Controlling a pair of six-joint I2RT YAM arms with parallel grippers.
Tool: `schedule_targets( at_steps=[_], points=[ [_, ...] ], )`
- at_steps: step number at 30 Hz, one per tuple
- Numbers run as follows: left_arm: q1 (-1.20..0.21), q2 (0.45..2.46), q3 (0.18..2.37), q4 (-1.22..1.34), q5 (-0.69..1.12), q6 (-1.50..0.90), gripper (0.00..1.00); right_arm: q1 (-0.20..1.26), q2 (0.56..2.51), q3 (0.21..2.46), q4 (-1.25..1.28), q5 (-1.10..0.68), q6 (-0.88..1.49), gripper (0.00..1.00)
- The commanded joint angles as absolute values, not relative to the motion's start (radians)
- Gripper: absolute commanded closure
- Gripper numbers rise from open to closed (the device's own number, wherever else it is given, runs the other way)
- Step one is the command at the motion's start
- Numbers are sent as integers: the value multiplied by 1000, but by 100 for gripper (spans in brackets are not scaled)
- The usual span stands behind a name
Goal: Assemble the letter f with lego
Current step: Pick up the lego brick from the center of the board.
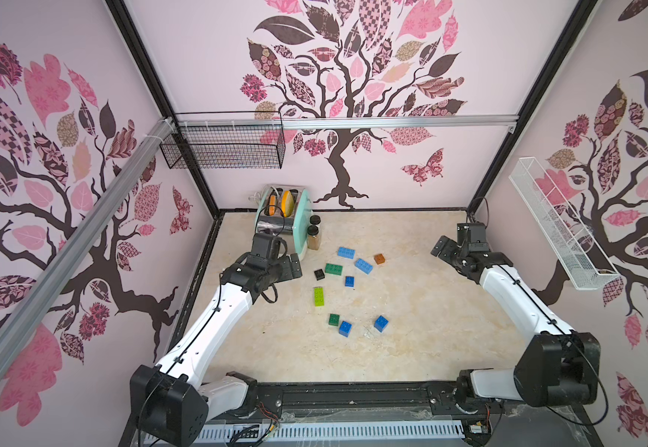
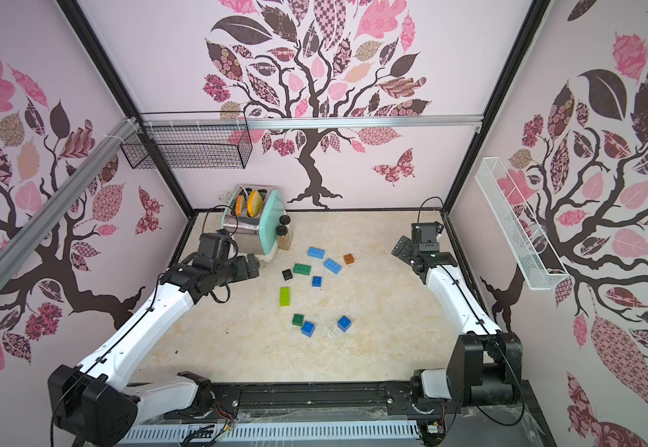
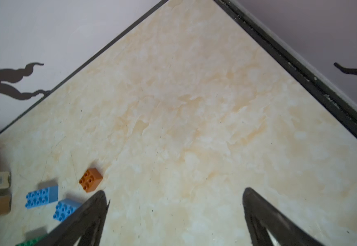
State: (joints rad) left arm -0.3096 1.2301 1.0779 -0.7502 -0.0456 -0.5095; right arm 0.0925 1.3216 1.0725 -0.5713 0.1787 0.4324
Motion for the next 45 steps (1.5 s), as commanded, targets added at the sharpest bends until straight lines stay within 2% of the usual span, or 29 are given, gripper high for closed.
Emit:
schedule_targets(
  at_steps=[1, 5, 12, 14, 18, 26, 45],
  points=[
    [-257, 1246, 1017, -810, 191, -610, 2, 225, 1236, 1090, -706, 170, 418, 0],
    [-400, 1266, 1046, -880, 167, -509, 2, 348, 1253, 1092, -896, 122, 440, 0],
    [-777, 1320, 1045, -907, 54, -435, 2, 360, 1153, 939, -894, 31, 453, 0],
    [-828, 1356, 1047, -888, 56, -437, 6, 360, 1146, 933, -897, 15, 453, 0],
    [-899, 1458, 1078, -852, 40, -431, 20, 359, 1157, 931, -889, -20, 456, 1],
    [-920, 1648, 1148, -818, 60, -434, 35, 348, 1142, 912, -878, -64, 451, 0],
    [-922, 1790, 1221, -821, 53, -424, 50, 323, 1109, 874, -879, -81, 430, 0]
  ],
)
